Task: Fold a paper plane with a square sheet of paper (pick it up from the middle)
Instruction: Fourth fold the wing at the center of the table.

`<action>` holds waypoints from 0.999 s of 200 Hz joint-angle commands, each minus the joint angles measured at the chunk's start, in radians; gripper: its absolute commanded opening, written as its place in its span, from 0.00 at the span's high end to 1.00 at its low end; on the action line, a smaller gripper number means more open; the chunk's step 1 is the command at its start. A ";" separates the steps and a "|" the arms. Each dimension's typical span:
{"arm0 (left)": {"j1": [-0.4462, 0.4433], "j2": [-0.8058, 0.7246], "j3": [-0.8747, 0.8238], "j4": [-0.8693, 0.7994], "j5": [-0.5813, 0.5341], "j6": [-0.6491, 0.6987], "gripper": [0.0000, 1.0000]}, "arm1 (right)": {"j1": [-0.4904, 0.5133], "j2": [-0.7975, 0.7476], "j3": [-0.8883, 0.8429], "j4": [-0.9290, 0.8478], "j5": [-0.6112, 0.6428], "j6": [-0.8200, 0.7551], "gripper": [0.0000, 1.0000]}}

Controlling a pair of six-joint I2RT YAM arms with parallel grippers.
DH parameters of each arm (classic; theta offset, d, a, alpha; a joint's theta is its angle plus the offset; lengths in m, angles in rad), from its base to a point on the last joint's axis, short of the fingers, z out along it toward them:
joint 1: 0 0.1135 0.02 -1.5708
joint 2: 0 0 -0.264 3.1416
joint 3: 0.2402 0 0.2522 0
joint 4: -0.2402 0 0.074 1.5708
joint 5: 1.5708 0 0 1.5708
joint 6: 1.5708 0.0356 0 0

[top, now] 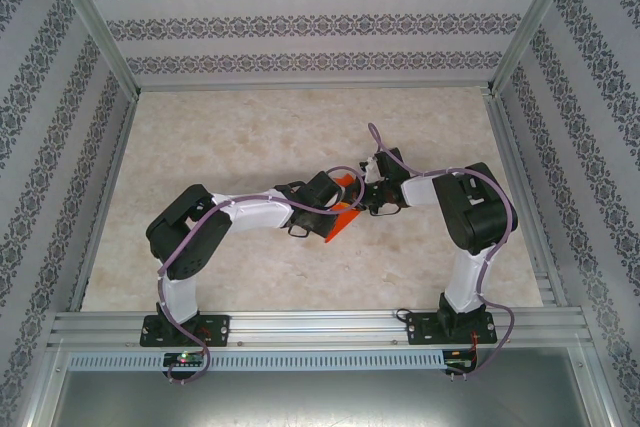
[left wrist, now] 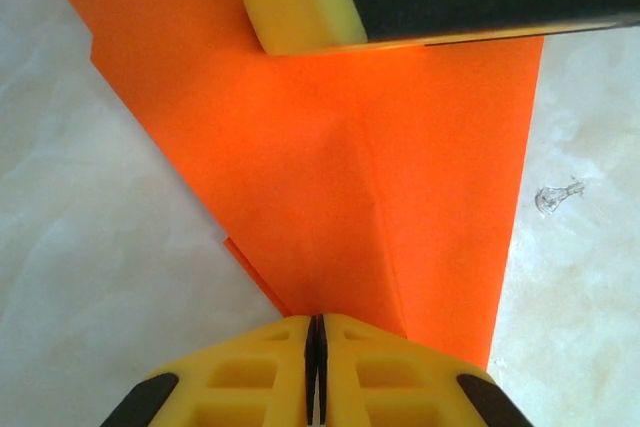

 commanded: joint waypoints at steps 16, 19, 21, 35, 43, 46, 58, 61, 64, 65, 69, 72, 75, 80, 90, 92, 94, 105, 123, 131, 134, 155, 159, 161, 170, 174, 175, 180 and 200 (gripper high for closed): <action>-0.003 -0.014 -0.025 -0.061 0.059 -0.022 0.84 | -0.007 0.008 -0.009 -0.132 0.120 -0.084 1.00; -0.003 -0.018 -0.022 -0.060 0.063 -0.023 0.84 | -0.007 0.009 -0.007 -0.137 0.125 -0.089 1.00; -0.002 -0.021 -0.023 -0.058 0.064 -0.025 0.83 | -0.007 0.009 -0.007 -0.142 0.128 -0.092 1.00; 0.000 -0.038 -0.016 -0.056 0.071 -0.040 0.81 | -0.006 0.013 -0.010 -0.155 0.141 -0.104 1.00; 0.004 -0.047 -0.009 -0.055 0.074 -0.052 0.80 | -0.006 0.015 -0.009 -0.165 0.151 -0.115 1.00; 0.006 -0.050 -0.008 -0.056 0.071 -0.057 0.79 | -0.006 0.016 -0.009 -0.171 0.155 -0.119 1.00; 0.012 -0.065 0.000 -0.061 0.066 -0.076 0.76 | -0.005 0.017 -0.012 -0.181 0.166 -0.126 1.00; 0.013 -0.070 0.001 -0.061 0.065 -0.082 0.75 | -0.005 0.018 -0.013 -0.179 0.165 -0.128 1.00; 0.014 -0.076 0.003 -0.061 0.063 -0.087 0.74 | -0.005 0.018 -0.015 -0.179 0.167 -0.128 1.00; 0.016 -0.077 0.003 -0.061 0.062 -0.090 0.73 | -0.005 0.019 -0.016 -0.180 0.168 -0.129 1.00; 0.016 -0.084 0.004 -0.061 0.057 -0.099 0.73 | -0.004 0.020 -0.017 -0.181 0.172 -0.131 1.00; 0.017 -0.090 0.007 -0.061 0.052 -0.106 0.72 | -0.004 0.020 -0.017 -0.184 0.176 -0.132 1.00; 0.017 -0.095 0.007 -0.061 0.046 -0.111 0.72 | -0.003 0.020 -0.018 -0.184 0.176 -0.134 1.00; 0.017 -0.105 0.011 -0.069 0.028 -0.123 0.72 | -0.002 0.020 -0.019 -0.183 0.177 -0.134 1.00; 0.022 -0.115 0.029 -0.102 -0.006 -0.150 0.71 | -0.001 0.020 -0.025 -0.179 0.179 -0.134 1.00; 0.022 -0.116 0.032 -0.106 -0.007 -0.154 0.71 | -0.002 0.021 -0.024 -0.179 0.178 -0.133 1.00; 0.023 -0.119 0.033 -0.109 -0.009 -0.158 0.70 | -0.002 0.020 -0.026 -0.180 0.178 -0.132 1.00; 0.024 -0.137 0.032 -0.106 -0.006 -0.181 0.69 | -0.002 0.022 -0.029 -0.173 0.178 -0.131 1.00; 0.024 -0.164 0.015 -0.067 0.031 -0.213 0.69 | 0.001 0.023 -0.031 -0.159 0.171 -0.121 1.00; 0.024 -0.169 0.008 -0.048 0.053 -0.223 0.69 | 0.005 0.025 -0.031 -0.156 0.169 -0.120 1.00; 0.024 -0.170 0.005 -0.040 0.063 -0.226 0.69 | 0.004 0.025 -0.030 -0.156 0.169 -0.119 1.00; 0.024 -0.152 -0.005 0.012 0.132 -0.236 0.70 | 0.009 0.028 -0.030 -0.146 0.162 -0.114 1.00; 0.024 -0.146 -0.005 0.023 0.148 -0.236 0.71 | 0.008 0.028 -0.029 -0.145 0.161 -0.114 1.00; 0.024 -0.143 -0.007 0.029 0.155 -0.238 0.72 | 0.008 0.028 -0.029 -0.146 0.160 -0.113 1.00; 0.024 -0.131 -0.016 0.058 0.187 -0.245 0.74 | 0.010 0.029 -0.031 -0.143 0.158 -0.113 1.00; 0.024 -0.125 -0.018 0.070 0.201 -0.246 0.75 | 0.011 0.029 -0.031 -0.142 0.156 -0.112 1.00; 0.024 -0.124 -0.019 0.073 0.205 -0.246 0.75 | 0.010 0.029 -0.031 -0.142 0.156 -0.112 1.00; 0.024 -0.113 -0.019 0.078 0.212 -0.244 0.76 | 0.011 0.029 -0.032 -0.139 0.155 -0.111 1.00; 0.025 -0.078 -0.025 0.080 0.216 -0.248 0.84 | 0.010 0.027 -0.035 -0.139 0.156 -0.112 1.00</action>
